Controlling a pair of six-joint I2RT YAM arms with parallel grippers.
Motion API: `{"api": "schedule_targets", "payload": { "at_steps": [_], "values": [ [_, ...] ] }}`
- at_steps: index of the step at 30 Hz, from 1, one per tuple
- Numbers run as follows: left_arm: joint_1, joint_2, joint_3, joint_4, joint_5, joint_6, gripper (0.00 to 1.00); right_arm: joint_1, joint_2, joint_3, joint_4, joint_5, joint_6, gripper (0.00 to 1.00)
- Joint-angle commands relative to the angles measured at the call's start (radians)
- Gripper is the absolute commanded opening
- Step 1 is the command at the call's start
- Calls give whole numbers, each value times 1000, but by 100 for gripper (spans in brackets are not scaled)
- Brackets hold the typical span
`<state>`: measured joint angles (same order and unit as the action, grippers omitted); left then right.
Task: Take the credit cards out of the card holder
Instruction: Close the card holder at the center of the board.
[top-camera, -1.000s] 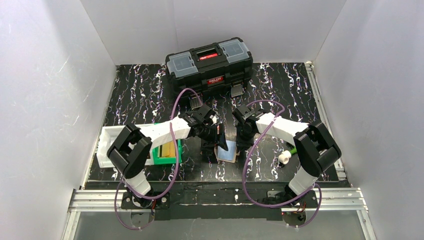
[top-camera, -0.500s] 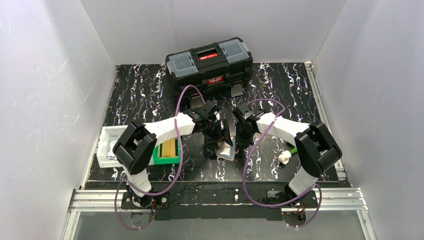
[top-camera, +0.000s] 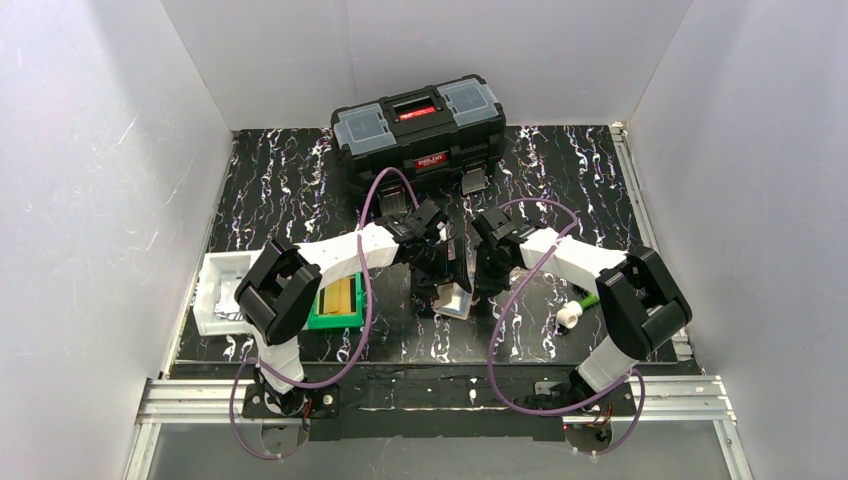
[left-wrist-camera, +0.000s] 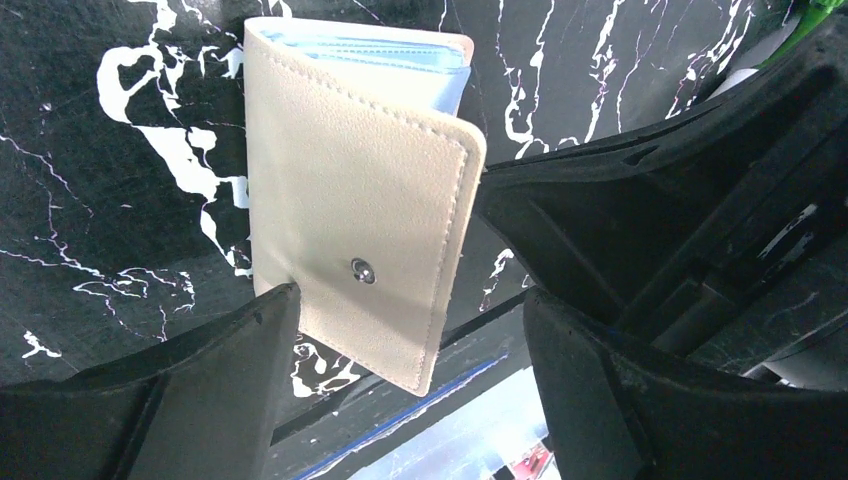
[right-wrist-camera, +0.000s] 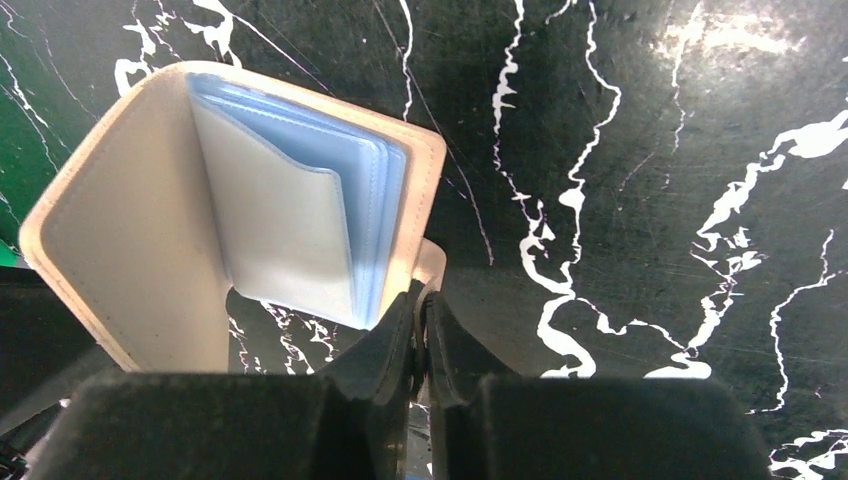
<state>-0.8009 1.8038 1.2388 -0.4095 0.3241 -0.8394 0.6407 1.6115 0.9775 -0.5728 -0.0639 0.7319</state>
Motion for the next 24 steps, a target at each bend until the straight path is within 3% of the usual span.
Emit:
{"api": "schedule_targets", "payload": {
  "at_steps": [1,10,17,24],
  "values": [
    [-6,-33,22,-19,-9,36,82,-13,-53,-23,16,-11,9,15],
    [-15,-45,65,-49,1,79,76,-36,-119,-89,96,-71,25,32],
    [-18,-63,60,-73,-18,109,78,-47,-129,-100,115,-94,35,33],
    [-18,-45,99,-61,-6,108,55,-61,-171,-131,116,-79,43,33]
  ]
}}
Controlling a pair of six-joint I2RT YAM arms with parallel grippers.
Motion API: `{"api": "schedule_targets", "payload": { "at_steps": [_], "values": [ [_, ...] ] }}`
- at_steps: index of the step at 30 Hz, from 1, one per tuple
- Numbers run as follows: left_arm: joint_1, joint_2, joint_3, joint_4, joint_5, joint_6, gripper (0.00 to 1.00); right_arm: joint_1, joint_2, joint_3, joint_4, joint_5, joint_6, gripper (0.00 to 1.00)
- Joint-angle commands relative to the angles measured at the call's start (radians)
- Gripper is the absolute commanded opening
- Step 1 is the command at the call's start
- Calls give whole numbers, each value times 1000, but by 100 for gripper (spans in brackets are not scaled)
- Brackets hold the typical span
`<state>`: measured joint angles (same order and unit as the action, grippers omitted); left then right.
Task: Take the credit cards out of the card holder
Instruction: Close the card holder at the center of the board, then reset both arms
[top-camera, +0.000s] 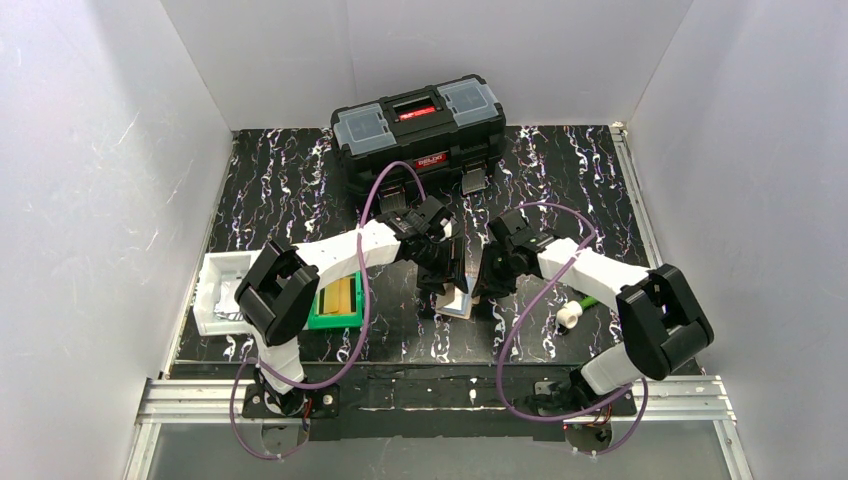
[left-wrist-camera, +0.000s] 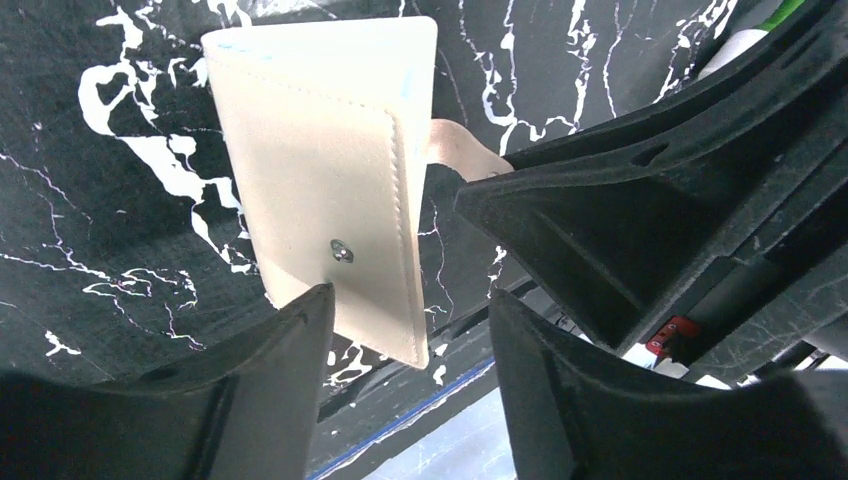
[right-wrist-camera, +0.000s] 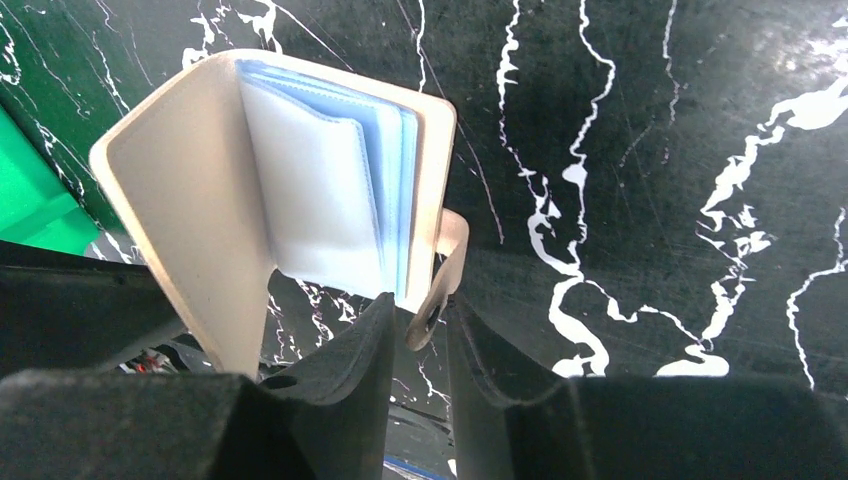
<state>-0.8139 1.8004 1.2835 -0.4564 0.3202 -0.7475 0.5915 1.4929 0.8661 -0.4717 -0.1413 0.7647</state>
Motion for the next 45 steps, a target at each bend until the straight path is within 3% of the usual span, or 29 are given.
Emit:
{"api": "schedule_targets", "payload": {
  "at_steps": [1,9,11,14,15,19,29,39,45],
  "values": [
    [-4,-37,61,-12,2,15,54,-14,-56,-25,13,0,10,33],
    [-5,22,85,2,32,7,43,-24,-66,-47,15,5,10,23],
    [-5,54,67,23,34,-6,31,-25,-57,-44,14,0,8,18],
    [-5,111,38,52,24,-16,2,-25,-62,-36,13,1,7,12],
    [-5,133,36,54,22,-16,0,-25,-59,-31,13,-2,7,12],
    [-5,216,54,4,-3,-15,0,-25,-25,12,15,-18,-1,11],
    [8,152,44,-50,-15,25,0,-25,210,139,79,-93,35,10],
    [26,19,51,-133,-69,53,0,-29,250,99,100,-90,55,11],
    [62,-113,59,-207,-150,80,2,-30,203,133,54,-83,39,27]
  ]
}}
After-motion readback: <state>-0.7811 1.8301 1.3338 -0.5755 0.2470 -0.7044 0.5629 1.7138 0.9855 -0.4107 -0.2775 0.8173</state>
